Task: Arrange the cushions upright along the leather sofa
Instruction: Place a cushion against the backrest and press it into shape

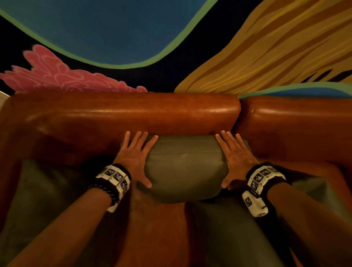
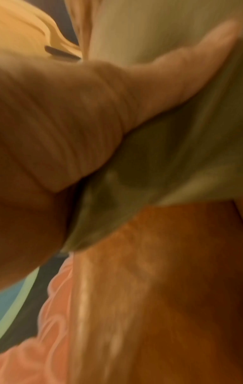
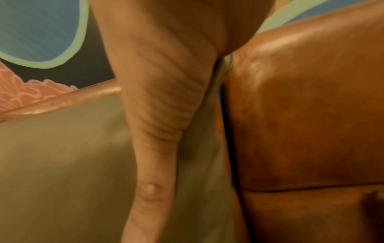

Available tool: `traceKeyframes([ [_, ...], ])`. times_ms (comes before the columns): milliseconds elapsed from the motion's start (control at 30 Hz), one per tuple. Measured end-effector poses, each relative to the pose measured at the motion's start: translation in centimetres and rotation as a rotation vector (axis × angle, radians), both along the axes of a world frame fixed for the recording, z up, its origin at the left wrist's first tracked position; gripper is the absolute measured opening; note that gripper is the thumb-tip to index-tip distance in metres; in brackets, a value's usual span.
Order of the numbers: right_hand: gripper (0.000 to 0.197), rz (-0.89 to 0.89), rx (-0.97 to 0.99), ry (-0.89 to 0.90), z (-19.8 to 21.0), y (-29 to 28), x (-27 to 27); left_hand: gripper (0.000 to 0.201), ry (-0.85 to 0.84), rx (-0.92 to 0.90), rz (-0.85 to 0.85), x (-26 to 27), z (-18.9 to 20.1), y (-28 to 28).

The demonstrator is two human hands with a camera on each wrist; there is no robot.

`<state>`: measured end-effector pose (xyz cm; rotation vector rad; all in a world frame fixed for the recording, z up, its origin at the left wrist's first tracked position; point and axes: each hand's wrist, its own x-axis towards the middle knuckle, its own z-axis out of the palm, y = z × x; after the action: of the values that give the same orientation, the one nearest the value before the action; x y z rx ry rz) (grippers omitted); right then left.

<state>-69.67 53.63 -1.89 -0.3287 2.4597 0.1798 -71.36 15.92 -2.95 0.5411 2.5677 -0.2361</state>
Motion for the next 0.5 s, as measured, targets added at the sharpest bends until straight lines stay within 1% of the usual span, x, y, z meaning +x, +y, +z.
traceKeyframes([
  [133, 0.176, -0.046, 0.099, -0.022, 0.7, 2.4, -0.5, 0.159, 0.003, -0.096, 0.076, -0.5, 0.7, -3.3],
  [200, 0.168, -0.152, 0.103, 0.004, 1.2, 3.4, -0.4, 0.152, 0.027, -0.099, 0.150, -0.5, 1.2, -5.0],
  [233, 0.162, -0.243, 0.075, 0.029, 1.7, 3.9, -0.3, 0.148, 0.047, -0.069, 0.232, -0.2, 1.4, -5.8],
  [267, 0.154, -0.370, 0.016, 0.070, 2.0, 4.2, 0.1, 0.141, 0.080, -0.005, 0.343, 0.5, 1.6, -6.5],
  [300, 0.142, -0.514, -0.068, 0.125, 2.4, 4.3, 0.6, 0.132, 0.108, 0.091, 0.498, 1.5, 1.2, -7.2],
  [333, 0.126, -0.669, -0.159, 0.180, 2.4, 4.4, 1.4, 0.121, 0.129, 0.232, 0.684, 2.7, 0.9, -7.5],
  [367, 0.106, -0.818, -0.246, 0.223, 2.3, 4.2, 2.3, 0.113, 0.115, 0.395, 0.899, 4.3, 0.1, -7.5],
  [400, 0.082, -0.966, -0.330, 0.250, 1.7, 3.9, 3.5, 0.111, 0.059, 0.573, 1.104, 6.0, -0.4, -7.0],
  [433, 0.056, -1.147, -0.425, 0.241, 1.1, 3.2, 4.8, 0.112, -0.040, 0.743, 1.300, 8.1, -0.9, -5.8],
  [467, 0.038, -1.364, -0.566, 0.162, 0.5, 2.0, 6.1, 0.111, -0.159, 0.901, 1.467, 10.2, -1.1, -4.3],
  [500, 0.035, -1.616, -0.752, 0.038, -0.2, 0.6, 7.2, 0.107, -0.298, 1.013, 1.611, 11.9, -1.5, -2.6],
])
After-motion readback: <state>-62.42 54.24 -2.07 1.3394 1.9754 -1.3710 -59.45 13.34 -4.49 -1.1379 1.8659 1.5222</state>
